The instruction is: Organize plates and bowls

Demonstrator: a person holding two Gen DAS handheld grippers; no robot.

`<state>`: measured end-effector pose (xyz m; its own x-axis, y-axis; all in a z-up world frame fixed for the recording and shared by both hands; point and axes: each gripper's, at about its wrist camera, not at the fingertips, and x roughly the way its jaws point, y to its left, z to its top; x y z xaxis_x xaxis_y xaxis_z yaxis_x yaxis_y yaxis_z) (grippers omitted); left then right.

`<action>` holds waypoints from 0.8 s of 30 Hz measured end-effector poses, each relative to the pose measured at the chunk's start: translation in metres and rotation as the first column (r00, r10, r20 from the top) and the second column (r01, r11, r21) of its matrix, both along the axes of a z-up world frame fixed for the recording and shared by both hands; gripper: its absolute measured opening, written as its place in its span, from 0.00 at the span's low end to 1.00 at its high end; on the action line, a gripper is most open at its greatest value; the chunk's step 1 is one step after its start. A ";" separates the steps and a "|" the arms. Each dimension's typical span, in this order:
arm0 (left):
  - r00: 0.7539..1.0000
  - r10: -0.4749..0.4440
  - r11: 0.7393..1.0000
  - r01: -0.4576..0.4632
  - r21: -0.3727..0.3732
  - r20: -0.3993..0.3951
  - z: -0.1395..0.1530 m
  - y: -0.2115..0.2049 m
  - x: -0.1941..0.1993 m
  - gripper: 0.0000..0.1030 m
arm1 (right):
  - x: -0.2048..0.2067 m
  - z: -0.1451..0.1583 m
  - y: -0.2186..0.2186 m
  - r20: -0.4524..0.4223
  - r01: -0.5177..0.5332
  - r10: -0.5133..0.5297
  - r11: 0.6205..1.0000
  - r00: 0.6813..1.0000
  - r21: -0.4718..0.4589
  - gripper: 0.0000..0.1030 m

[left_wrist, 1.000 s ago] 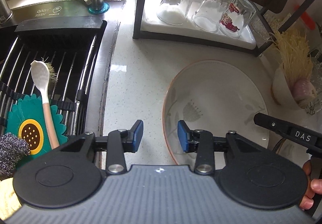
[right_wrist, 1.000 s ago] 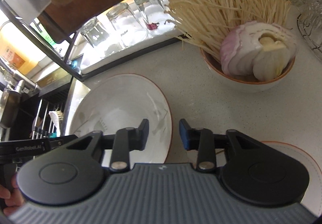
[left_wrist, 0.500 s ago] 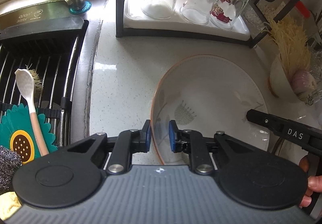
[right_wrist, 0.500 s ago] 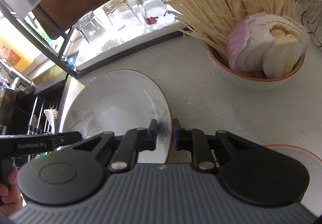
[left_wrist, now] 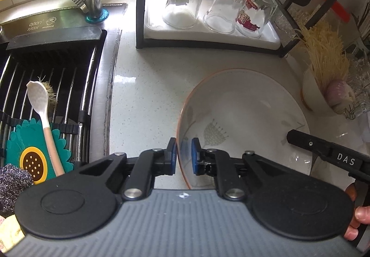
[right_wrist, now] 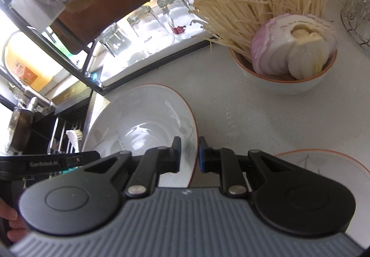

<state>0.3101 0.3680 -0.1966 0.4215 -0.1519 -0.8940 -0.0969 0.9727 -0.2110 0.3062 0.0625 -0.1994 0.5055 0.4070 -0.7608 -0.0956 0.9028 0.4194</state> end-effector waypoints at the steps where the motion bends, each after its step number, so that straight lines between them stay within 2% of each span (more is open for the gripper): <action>1: 1.000 0.001 1.000 -0.001 -0.005 0.004 0.003 -0.001 -0.003 0.14 | -0.002 0.003 -0.001 0.009 0.001 -0.001 1.000 1.000 -0.002 0.17; 9: 0.997 -0.025 1.000 0.026 -0.001 0.067 0.042 -0.021 -0.029 0.13 | -0.026 0.040 -0.020 0.058 0.024 -0.024 1.000 0.998 0.004 0.17; 16: 0.991 -0.032 0.999 0.036 -0.031 0.132 0.076 -0.044 -0.050 0.12 | -0.050 0.069 -0.043 0.121 0.043 -0.043 0.999 0.992 0.000 0.17; 24: 0.981 -0.090 0.995 0.098 -0.033 0.171 0.098 -0.074 -0.067 0.11 | -0.080 0.084 -0.072 0.156 0.093 -0.092 0.996 0.983 0.003 0.17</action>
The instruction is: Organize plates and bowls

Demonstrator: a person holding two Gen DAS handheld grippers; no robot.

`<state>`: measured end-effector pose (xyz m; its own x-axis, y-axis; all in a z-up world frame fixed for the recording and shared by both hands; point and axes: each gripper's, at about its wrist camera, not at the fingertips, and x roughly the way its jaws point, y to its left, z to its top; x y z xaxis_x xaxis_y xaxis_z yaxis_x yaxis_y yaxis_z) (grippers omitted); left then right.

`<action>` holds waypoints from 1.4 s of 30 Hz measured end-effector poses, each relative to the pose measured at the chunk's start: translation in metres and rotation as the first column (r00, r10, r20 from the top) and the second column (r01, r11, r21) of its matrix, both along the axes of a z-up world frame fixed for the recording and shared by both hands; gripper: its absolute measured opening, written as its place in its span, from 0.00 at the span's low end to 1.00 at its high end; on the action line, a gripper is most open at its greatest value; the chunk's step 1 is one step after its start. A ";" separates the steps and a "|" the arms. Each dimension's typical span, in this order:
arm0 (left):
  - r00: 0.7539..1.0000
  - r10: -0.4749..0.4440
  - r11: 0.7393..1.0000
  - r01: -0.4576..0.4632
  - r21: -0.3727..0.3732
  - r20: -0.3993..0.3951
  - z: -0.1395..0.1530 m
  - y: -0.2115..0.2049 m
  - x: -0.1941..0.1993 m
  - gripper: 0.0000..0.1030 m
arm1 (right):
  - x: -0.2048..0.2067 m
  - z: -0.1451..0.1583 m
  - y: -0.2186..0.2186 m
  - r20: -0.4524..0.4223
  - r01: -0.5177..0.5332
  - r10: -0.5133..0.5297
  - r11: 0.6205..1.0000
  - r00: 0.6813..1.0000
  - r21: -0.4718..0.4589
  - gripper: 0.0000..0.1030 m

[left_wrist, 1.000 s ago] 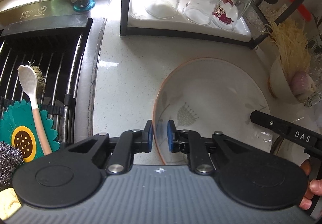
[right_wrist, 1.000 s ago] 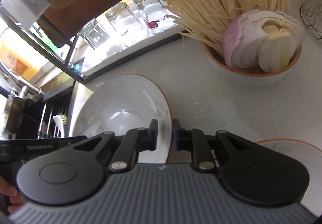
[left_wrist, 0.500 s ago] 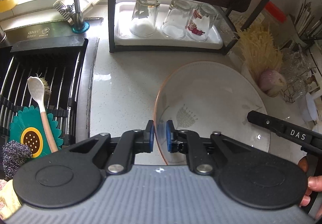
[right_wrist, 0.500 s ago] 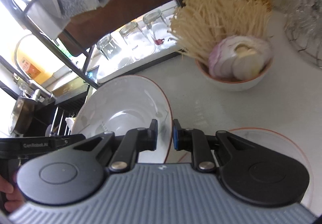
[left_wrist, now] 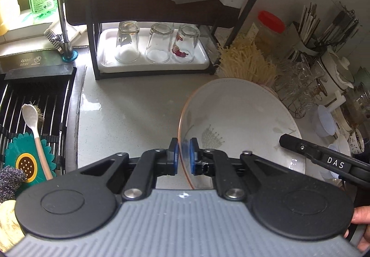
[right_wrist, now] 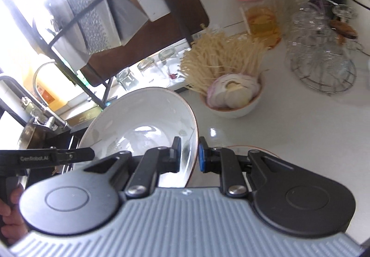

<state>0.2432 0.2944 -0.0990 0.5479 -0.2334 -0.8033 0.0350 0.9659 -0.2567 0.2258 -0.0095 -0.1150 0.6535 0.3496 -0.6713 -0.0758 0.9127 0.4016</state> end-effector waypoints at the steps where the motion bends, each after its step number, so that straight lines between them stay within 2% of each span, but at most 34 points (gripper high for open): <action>1: 1.000 -0.009 1.000 0.009 -0.003 0.002 0.000 -0.004 -0.003 0.11 | -0.004 0.001 -0.003 0.003 0.009 -0.009 1.000 1.000 -0.006 0.17; 11: 0.996 -0.089 0.996 0.088 -0.007 -0.024 -0.008 -0.045 -0.019 0.11 | -0.042 -0.002 -0.037 -0.009 0.084 -0.085 0.996 0.996 -0.024 0.17; 23: 0.979 -0.167 0.986 0.167 -0.010 -0.118 -0.055 -0.086 -0.011 0.11 | -0.069 -0.037 -0.063 -0.079 0.182 -0.189 0.980 0.979 -0.086 0.17; 30: 0.970 -0.197 0.979 0.202 0.023 -0.141 -0.070 -0.098 -0.006 0.11 | -0.069 -0.050 -0.062 -0.081 0.173 -0.186 0.975 0.979 -0.138 0.17; 42: 0.967 -0.184 0.978 0.198 0.064 -0.177 -0.083 -0.097 0.003 0.13 | -0.061 -0.058 -0.052 -0.073 0.160 -0.174 0.973 0.982 -0.170 0.17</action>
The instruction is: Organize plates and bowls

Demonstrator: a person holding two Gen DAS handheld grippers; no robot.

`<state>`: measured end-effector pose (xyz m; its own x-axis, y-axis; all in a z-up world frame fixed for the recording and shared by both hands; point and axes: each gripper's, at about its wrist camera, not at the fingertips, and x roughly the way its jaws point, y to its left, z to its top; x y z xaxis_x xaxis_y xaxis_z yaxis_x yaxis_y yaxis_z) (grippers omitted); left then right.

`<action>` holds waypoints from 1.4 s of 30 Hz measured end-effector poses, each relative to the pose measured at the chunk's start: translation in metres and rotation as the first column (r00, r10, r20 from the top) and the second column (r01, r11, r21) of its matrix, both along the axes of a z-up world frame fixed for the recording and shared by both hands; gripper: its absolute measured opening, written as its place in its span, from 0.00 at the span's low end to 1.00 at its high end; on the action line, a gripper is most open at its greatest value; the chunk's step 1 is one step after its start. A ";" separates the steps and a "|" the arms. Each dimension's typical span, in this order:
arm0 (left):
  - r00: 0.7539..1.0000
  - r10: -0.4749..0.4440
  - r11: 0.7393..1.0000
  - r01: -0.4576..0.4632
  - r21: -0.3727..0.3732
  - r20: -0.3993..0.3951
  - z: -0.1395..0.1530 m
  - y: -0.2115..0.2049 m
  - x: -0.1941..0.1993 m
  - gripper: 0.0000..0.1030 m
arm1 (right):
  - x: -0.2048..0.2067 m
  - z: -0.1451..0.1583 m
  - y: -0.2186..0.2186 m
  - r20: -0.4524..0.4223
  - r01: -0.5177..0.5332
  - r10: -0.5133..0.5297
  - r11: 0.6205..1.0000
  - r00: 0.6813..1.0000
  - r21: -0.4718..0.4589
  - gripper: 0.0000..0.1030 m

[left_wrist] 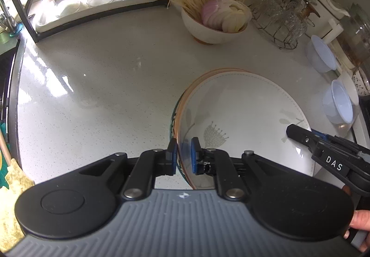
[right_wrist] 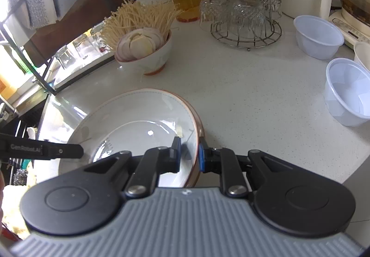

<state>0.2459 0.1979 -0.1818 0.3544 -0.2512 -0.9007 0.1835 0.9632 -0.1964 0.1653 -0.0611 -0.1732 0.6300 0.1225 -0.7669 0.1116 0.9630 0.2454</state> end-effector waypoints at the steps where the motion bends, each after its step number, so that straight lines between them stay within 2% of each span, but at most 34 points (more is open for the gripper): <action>1: 1.000 0.001 1.000 -0.001 0.002 -0.003 -0.001 0.001 0.001 0.13 | 0.001 -0.002 0.000 -0.008 0.001 -0.001 1.000 1.000 0.007 0.17; 16: 1.000 0.007 1.000 -0.007 -0.004 -0.018 -0.003 0.002 0.006 0.13 | 0.008 -0.009 0.002 -0.016 0.020 -0.019 0.999 1.000 0.035 0.19; 21: 0.998 0.049 0.996 -0.052 -0.072 -0.039 0.002 0.011 0.007 0.22 | 0.008 -0.010 0.000 -0.014 0.019 -0.018 0.998 1.000 0.052 0.19; 27: 0.997 0.065 0.993 -0.068 -0.100 -0.031 0.010 0.019 0.004 0.33 | 0.008 -0.009 -0.004 -0.021 0.043 -0.042 0.996 0.999 0.080 0.19; 29: 0.997 0.067 0.992 -0.069 -0.109 -0.025 0.013 0.020 0.001 0.34 | 0.008 -0.009 -0.008 -0.029 0.071 -0.068 0.991 0.997 0.111 0.19; 34: 0.996 0.086 0.989 -0.085 -0.125 0.003 0.020 0.024 -0.005 0.34 | 0.008 -0.005 -0.010 -0.033 0.090 -0.086 0.989 0.996 0.121 0.19; 36: 0.996 0.088 0.989 -0.085 -0.125 0.023 0.025 0.025 -0.008 0.34 | 0.008 -0.003 -0.012 -0.032 0.093 -0.090 0.987 0.995 0.133 0.22; 38: 0.995 0.090 0.988 -0.084 -0.126 0.044 0.030 0.026 -0.011 0.34 | 0.005 0.000 -0.012 -0.022 0.088 -0.086 0.986 0.996 0.138 0.31; 42: 0.991 0.102 0.987 -0.090 -0.130 0.084 0.040 0.028 -0.018 0.34 | 0.003 0.006 -0.007 -0.001 0.082 -0.082 0.993 0.997 0.088 0.44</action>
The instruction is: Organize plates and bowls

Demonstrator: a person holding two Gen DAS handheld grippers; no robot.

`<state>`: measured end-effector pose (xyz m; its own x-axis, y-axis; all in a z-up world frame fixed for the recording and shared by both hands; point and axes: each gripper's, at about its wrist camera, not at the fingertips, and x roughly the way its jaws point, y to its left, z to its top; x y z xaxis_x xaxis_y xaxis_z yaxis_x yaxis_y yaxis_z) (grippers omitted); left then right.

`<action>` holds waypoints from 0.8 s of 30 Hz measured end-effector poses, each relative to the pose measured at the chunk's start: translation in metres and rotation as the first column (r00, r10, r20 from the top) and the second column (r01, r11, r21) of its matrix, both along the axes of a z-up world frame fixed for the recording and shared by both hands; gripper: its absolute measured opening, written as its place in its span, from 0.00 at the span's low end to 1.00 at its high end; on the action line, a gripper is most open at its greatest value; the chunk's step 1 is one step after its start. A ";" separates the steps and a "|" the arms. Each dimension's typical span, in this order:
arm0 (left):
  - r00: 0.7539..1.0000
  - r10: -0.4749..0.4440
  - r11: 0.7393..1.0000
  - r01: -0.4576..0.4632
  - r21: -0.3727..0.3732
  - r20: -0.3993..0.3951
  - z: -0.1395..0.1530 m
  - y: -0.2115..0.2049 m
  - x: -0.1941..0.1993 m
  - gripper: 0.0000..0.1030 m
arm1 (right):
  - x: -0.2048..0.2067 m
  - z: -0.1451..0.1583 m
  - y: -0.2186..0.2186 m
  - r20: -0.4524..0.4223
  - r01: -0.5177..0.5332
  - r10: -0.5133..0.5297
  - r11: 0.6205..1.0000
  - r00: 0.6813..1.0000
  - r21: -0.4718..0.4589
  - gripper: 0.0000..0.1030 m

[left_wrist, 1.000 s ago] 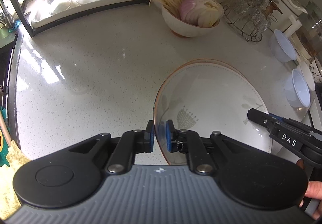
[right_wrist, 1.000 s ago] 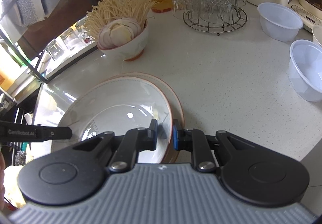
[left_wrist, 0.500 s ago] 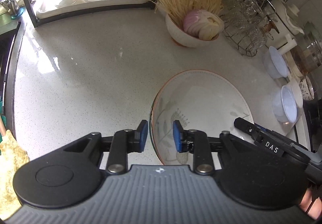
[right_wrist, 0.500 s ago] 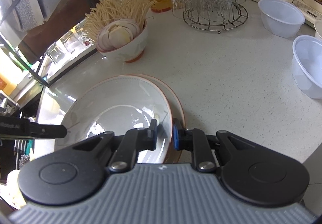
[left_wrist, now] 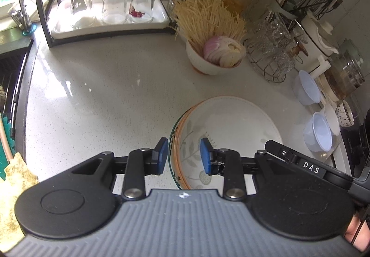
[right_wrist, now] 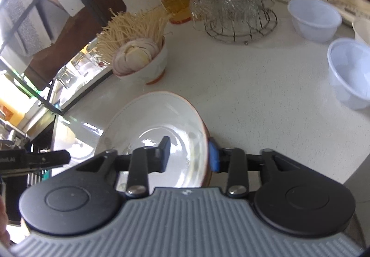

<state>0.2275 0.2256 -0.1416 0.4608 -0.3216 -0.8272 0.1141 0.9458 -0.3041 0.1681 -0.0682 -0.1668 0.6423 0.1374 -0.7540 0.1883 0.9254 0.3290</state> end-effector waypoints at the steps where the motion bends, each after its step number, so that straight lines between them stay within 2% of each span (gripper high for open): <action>1: 1.000 0.004 1.000 -0.004 -0.002 0.005 0.001 0.001 -0.001 0.34 | 0.000 0.000 -0.001 0.006 0.001 -0.001 1.000 1.000 0.003 0.44; 9: 0.999 0.029 0.999 -0.029 -0.016 0.040 0.015 0.010 -0.023 0.34 | -0.006 0.014 0.005 0.044 -0.012 0.013 0.999 0.999 -0.037 0.44; 12: 0.997 0.027 1.000 -0.026 -0.013 0.076 0.025 0.012 -0.034 0.34 | -0.015 0.029 0.005 0.089 -0.009 0.014 0.998 0.996 -0.064 0.43; 16: 0.990 0.008 0.999 -0.013 0.039 0.142 0.043 0.014 -0.046 0.34 | -0.032 0.053 0.003 0.144 -0.004 0.013 0.998 0.990 -0.063 0.44; 24: 0.975 0.015 0.999 -0.023 0.036 0.223 0.080 0.019 -0.094 0.34 | -0.077 0.097 0.010 0.243 -0.042 0.070 0.992 0.968 -0.119 0.43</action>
<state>0.1330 0.2450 -0.0617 0.6402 -0.2809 -0.7150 0.1565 0.9589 -0.2367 0.0908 -0.0584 -0.0702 0.8036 0.1017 -0.5864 0.0616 0.9658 0.2520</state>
